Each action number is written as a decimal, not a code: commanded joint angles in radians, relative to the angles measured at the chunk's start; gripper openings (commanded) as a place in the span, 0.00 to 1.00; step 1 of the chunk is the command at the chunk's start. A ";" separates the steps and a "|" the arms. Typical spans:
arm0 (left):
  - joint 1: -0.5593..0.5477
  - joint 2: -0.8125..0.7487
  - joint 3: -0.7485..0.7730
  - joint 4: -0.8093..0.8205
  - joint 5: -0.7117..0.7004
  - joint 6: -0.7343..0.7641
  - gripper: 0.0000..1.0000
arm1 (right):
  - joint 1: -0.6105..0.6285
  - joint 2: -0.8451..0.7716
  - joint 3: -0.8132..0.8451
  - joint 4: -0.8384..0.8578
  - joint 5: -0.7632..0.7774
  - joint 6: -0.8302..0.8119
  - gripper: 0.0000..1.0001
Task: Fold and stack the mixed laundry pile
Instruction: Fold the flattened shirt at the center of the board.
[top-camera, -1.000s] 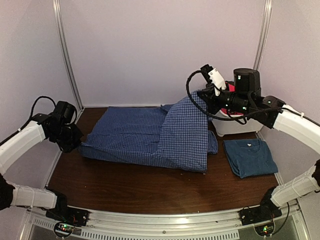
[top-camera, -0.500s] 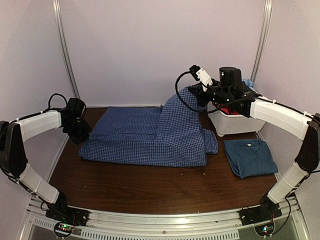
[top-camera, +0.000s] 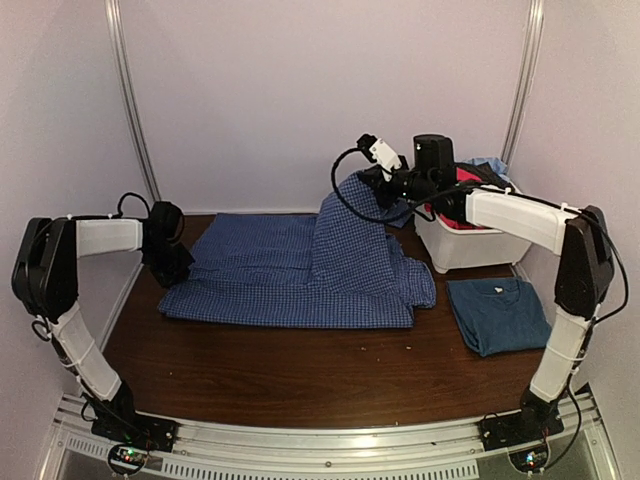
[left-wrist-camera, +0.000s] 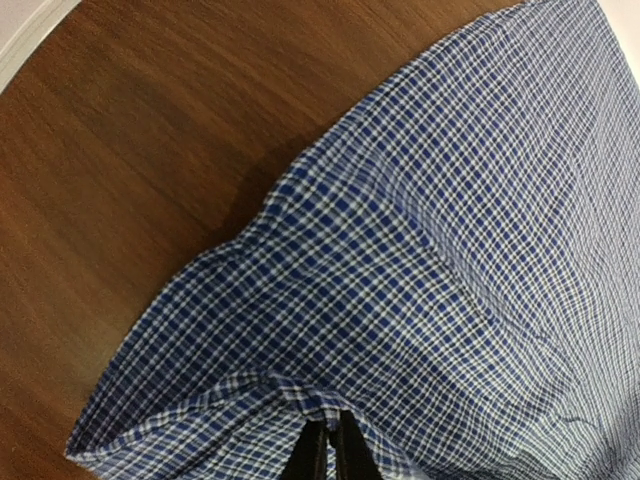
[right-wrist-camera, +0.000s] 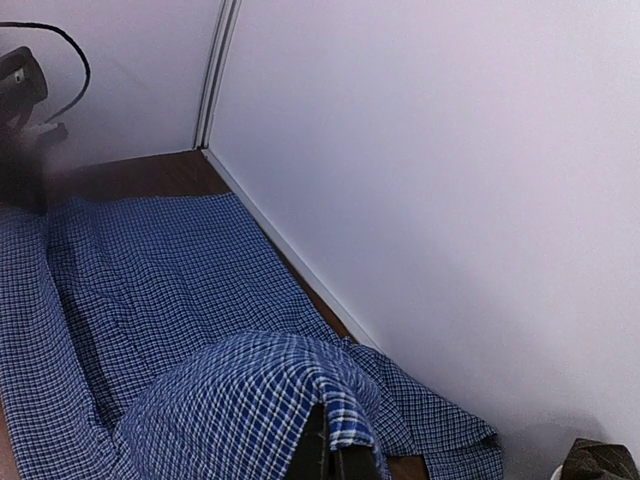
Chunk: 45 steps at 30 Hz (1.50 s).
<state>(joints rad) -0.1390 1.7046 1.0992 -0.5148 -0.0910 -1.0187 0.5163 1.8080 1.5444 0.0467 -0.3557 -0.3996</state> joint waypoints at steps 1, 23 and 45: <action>0.010 0.073 0.056 0.057 0.045 0.052 0.07 | -0.003 0.011 0.014 0.007 -0.048 0.006 0.00; 0.013 0.111 0.150 0.024 0.068 0.138 0.55 | 0.034 -0.041 0.021 -0.124 -0.035 0.207 0.00; 0.191 -0.149 -0.040 0.140 0.348 0.278 0.90 | 0.427 0.583 0.478 -0.240 -0.027 0.375 0.10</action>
<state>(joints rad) 0.0444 1.5761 1.0882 -0.4625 0.1581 -0.8036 0.8936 2.3768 1.9450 -0.2054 -0.3428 -0.0544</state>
